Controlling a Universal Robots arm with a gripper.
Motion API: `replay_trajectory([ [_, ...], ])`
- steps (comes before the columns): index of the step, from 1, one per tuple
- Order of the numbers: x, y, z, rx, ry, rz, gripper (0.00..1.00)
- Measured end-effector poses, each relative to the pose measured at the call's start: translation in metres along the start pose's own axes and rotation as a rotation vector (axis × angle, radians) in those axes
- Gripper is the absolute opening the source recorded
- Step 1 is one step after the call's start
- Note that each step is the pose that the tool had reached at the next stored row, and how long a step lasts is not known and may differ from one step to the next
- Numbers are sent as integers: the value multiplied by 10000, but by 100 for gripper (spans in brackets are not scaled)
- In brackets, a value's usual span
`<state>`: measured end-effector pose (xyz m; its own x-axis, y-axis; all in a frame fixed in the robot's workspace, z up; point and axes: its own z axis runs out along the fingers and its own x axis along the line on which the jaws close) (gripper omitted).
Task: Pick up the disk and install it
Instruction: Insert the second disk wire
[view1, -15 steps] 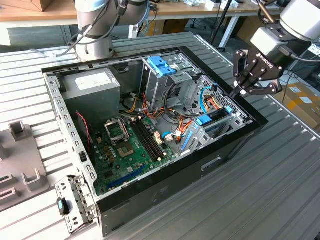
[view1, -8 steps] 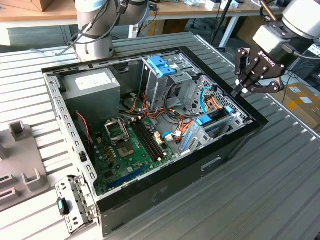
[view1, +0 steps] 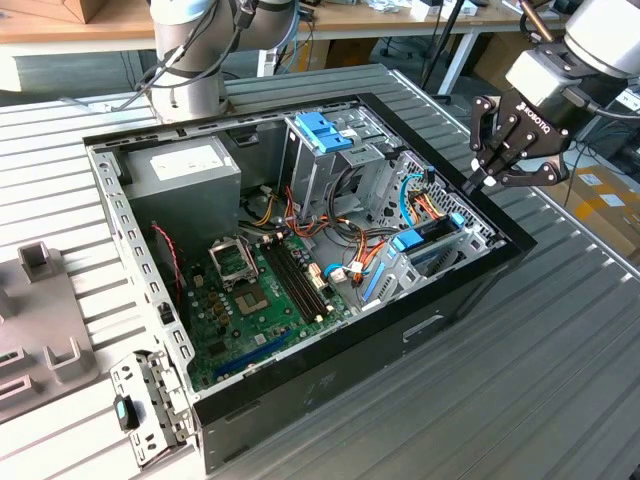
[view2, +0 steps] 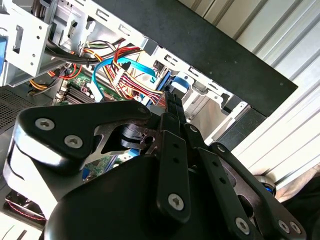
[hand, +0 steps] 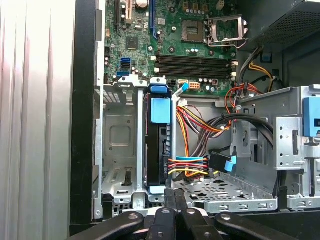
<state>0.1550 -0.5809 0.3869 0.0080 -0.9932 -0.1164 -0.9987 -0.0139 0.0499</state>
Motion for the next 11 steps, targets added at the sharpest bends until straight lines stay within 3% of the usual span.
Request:
replay_trajectory([
  [3,0,0,0,0,0,0,11],
  [6,0,-1,0,0,0,0,30],
  [7,0,-1,0,0,0,0,30],
  [8,0,-1,0,0,0,0,36],
  [11,0,-2,0,0,0,0,36],
])
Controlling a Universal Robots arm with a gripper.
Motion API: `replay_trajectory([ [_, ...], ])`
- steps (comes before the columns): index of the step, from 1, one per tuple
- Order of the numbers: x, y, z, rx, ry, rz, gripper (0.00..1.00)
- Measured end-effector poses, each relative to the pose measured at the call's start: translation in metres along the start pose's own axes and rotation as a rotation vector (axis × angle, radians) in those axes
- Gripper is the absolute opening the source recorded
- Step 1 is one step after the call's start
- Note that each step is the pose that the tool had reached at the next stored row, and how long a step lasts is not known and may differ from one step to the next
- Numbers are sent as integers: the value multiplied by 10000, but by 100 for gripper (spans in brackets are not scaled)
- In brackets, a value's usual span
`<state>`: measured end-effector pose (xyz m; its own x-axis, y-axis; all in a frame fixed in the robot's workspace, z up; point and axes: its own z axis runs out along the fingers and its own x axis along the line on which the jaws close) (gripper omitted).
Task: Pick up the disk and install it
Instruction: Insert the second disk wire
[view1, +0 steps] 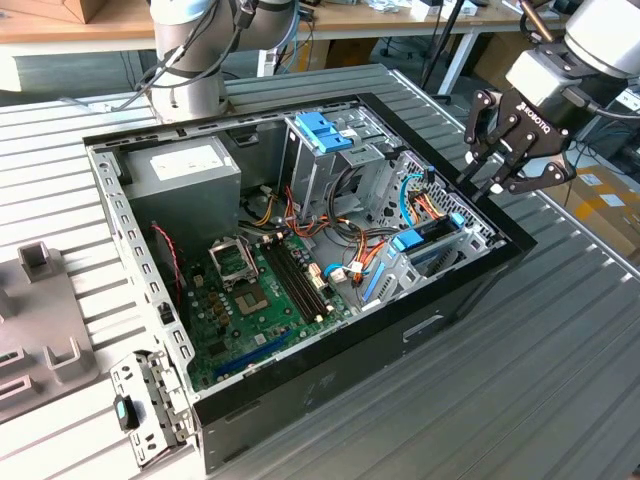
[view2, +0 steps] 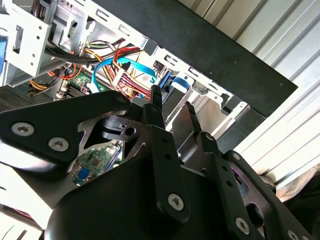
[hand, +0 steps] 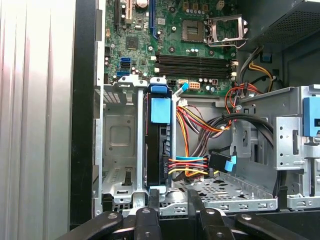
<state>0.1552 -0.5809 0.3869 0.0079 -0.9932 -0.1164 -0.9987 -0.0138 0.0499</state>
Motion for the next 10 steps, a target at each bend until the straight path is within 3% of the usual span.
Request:
replay_trajectory([
  [10,-45,-1,6,0,0,0,36],
])
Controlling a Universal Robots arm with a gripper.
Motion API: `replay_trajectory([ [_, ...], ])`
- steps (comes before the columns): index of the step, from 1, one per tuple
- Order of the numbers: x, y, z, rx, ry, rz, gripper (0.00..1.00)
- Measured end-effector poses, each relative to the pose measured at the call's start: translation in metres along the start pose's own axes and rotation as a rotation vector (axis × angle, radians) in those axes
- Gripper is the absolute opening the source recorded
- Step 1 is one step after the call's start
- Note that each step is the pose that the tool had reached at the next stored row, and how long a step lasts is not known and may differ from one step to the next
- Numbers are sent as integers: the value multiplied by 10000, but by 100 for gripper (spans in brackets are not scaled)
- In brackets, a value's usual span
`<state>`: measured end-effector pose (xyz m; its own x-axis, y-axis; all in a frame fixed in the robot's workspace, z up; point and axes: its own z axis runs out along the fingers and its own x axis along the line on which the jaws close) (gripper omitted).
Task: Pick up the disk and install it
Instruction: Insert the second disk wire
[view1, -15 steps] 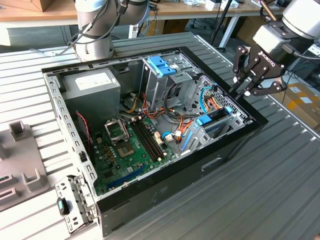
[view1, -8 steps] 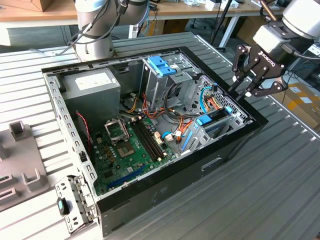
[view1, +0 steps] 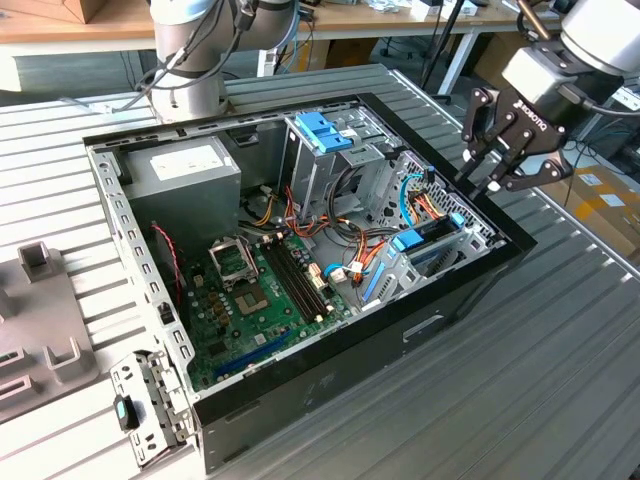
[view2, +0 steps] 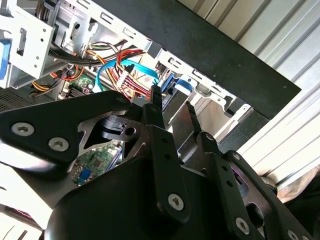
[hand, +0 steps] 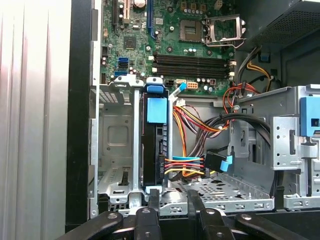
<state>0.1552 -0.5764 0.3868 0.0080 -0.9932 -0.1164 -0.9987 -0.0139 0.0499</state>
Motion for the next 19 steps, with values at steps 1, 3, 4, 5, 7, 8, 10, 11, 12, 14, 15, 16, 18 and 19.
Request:
replay_trajectory([
  [1,-5,0,1,0,-1,0,36],
  [3,-15,0,3,0,-1,0,36],
  [4,-18,0,3,0,0,0,36],
  [5,-23,0,3,0,0,1,36],
  [7,-31,-1,5,0,0,0,36],
  [8,-36,-1,5,0,0,0,36],
  [10,-46,-1,6,0,1,0,36],
  [11,-51,-1,7,0,0,0,36],
  [12,-58,-1,9,0,0,0,36],
  [14,-69,-1,10,0,0,1,36],
  [15,-75,-1,11,0,0,0,36],
  [16,-87,-1,13,0,0,0,36],
  [18,-100,-1,14,0,0,1,36],
  [19,-104,-2,15,0,1,0,36],
])
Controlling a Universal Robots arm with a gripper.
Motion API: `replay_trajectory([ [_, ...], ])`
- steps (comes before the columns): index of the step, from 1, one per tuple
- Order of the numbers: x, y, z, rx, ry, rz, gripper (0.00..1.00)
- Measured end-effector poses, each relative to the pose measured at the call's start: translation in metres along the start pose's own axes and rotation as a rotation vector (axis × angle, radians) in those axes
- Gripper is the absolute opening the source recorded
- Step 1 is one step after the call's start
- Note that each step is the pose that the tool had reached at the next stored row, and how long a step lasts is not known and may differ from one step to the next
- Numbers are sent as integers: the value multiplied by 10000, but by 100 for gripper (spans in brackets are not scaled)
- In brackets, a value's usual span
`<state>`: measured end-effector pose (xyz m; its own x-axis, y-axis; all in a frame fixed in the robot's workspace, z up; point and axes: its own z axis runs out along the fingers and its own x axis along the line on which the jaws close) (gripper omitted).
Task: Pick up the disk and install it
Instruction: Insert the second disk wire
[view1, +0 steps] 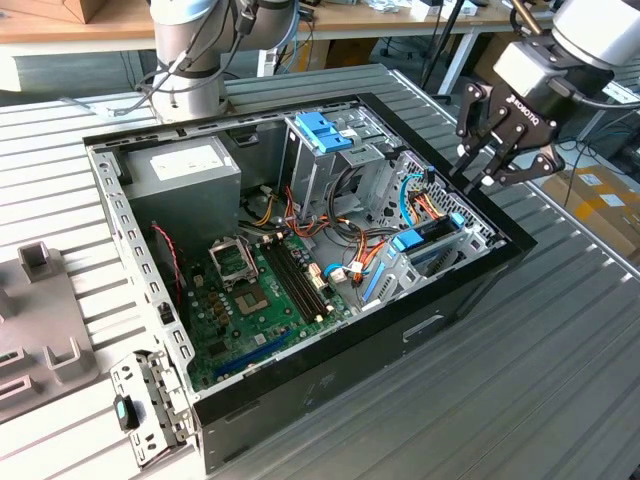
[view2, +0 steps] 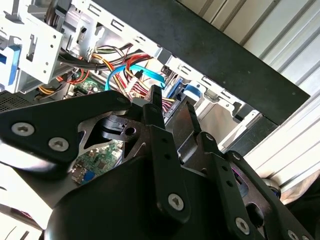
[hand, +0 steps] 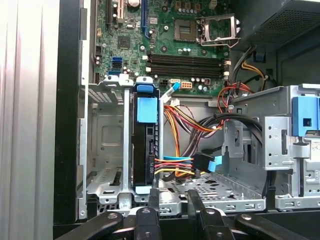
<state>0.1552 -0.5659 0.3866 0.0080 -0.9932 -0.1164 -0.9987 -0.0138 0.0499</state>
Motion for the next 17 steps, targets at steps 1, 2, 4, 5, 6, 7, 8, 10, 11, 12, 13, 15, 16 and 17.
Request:
replay_trajectory([
  [1,-8,0,2,0,-1,0,36],
  [2,-13,0,2,0,-1,0,36],
  [4,-28,0,4,0,-1,0,36],
  [5,-45,0,7,1,-1,0,36],
  [6,-70,2,10,0,0,-1,36],
  [7,-82,8,12,0,-1,0,36],
  [8,-88,11,14,0,-1,0,36],
  [10,-104,21,16,0,0,0,36],
  [11,-109,26,18,0,-1,0,36],
  [12,-115,32,20,0,-1,1,36],
  [13,-124,43,22,0,0,0,36],
  [15,-150,59,28,0,0,0,36],
  [16,-158,63,30,0,0,0,36],
  [17,-168,68,32,0,0,0,36],
])
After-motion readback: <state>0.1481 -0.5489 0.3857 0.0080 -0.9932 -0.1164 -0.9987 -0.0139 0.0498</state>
